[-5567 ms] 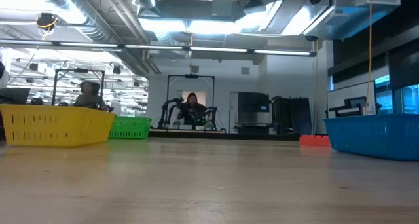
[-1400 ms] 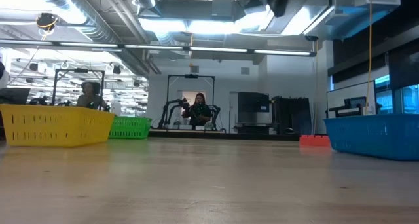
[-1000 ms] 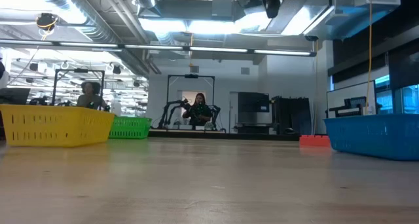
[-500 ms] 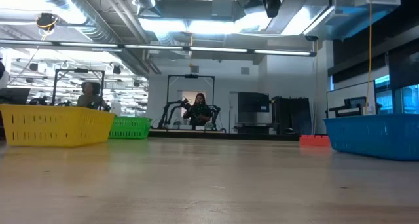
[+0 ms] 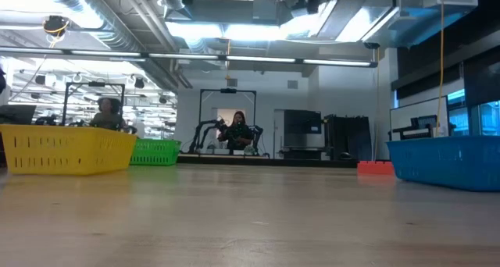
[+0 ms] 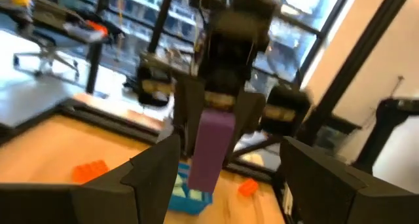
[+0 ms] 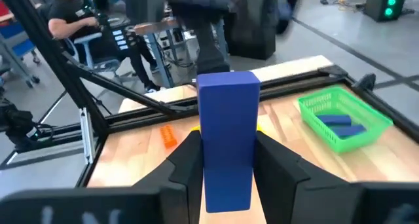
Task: Sort & place blocks by color
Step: Put the violet block into the green bin
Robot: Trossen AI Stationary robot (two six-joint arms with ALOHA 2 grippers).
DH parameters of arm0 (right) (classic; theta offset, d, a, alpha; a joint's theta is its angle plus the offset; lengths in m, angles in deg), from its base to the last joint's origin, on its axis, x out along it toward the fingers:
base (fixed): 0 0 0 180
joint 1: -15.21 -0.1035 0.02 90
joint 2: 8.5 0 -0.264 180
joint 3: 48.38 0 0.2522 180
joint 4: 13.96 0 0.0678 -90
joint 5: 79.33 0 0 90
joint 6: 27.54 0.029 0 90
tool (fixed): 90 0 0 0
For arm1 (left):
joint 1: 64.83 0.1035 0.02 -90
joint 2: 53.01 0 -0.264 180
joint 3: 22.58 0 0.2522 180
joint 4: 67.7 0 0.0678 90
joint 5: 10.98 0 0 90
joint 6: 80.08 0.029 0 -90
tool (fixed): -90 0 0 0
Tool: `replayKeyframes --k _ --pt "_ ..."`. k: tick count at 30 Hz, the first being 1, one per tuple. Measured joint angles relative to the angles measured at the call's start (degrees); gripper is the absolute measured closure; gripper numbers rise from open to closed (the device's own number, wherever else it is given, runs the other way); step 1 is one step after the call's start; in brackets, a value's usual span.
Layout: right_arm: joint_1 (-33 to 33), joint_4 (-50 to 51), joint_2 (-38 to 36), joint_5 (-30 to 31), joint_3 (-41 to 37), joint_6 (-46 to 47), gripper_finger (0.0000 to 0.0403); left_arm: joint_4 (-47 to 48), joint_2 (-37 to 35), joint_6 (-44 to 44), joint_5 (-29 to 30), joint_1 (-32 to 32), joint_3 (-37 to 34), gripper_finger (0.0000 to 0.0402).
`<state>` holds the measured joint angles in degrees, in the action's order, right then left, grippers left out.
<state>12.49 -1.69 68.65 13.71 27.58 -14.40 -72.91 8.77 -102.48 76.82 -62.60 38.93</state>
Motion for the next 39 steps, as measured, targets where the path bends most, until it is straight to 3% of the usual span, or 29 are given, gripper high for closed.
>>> replayKeyframes --k 9,14,25,32,39 --pt "0.1 0.9 2.4 -1.6 3.7 -3.0 0.0299 -7.4 7.6 0.6 4.8 -2.4 0.0 0.0147" --pt "0.7 1.0 3.5 -3.1 3.7 -2.8 0.0299 -10.9 10.0 1.9 4.6 -2.6 0.0 0.0147" --pt "0.7 0.7 4.0 -4.3 3.6 -1.6 0.0299 -14.2 10.9 5.6 6.1 -2.6 0.1 0.0153" --pt "1.1 -0.3 4.0 -4.3 3.6 -1.5 0.0299 -12.9 10.9 6.3 6.1 -2.6 0.0 0.0208" --pt "1.1 -0.2 4.0 -4.3 3.6 -1.0 0.0299 -12.8 10.9 7.2 6.7 -2.6 0.0 0.0302"
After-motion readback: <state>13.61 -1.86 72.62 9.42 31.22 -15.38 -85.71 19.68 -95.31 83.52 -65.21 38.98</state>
